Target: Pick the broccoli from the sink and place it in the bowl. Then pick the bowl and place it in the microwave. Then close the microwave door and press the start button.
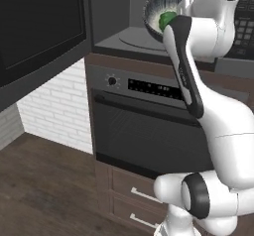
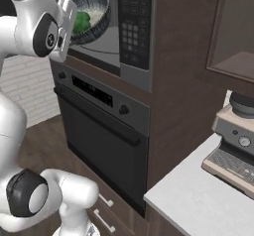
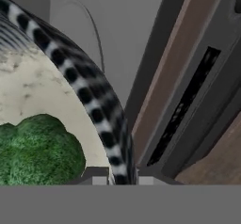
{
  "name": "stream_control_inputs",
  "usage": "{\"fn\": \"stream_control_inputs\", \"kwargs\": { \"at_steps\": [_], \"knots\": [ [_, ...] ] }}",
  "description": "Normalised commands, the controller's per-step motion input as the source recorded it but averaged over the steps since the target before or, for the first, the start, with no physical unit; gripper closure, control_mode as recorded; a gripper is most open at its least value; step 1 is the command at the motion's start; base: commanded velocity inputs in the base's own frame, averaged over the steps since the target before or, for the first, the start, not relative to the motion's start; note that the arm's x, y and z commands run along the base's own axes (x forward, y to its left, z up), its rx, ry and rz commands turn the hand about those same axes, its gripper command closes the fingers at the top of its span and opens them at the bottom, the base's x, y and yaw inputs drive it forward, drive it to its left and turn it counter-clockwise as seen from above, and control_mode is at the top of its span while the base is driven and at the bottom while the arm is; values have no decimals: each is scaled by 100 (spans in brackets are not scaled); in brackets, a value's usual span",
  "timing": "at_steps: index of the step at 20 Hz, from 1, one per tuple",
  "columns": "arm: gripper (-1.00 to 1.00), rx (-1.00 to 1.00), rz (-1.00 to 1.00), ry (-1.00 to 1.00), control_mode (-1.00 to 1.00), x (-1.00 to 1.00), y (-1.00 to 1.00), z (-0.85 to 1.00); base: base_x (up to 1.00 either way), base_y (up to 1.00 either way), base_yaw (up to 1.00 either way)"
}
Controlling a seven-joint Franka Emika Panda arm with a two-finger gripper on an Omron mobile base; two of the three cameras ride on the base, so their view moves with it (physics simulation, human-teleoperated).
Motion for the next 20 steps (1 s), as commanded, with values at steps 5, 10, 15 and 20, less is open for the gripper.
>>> {"fn": "stream_control_inputs", "kwargs": {
  "at_steps": [5,10,15,20],
  "knots": [
    [100,0,0,6,-100,66,-24,-2,0,0,0],
    [100,0,-1,2,-100,58,1,-15,0,0,0],
    [100,-1,-6,4,-100,65,1,-14,0,0,0],
    [100,0,-5,9,-100,33,-1,-20,0,0,0]
  ]
}}
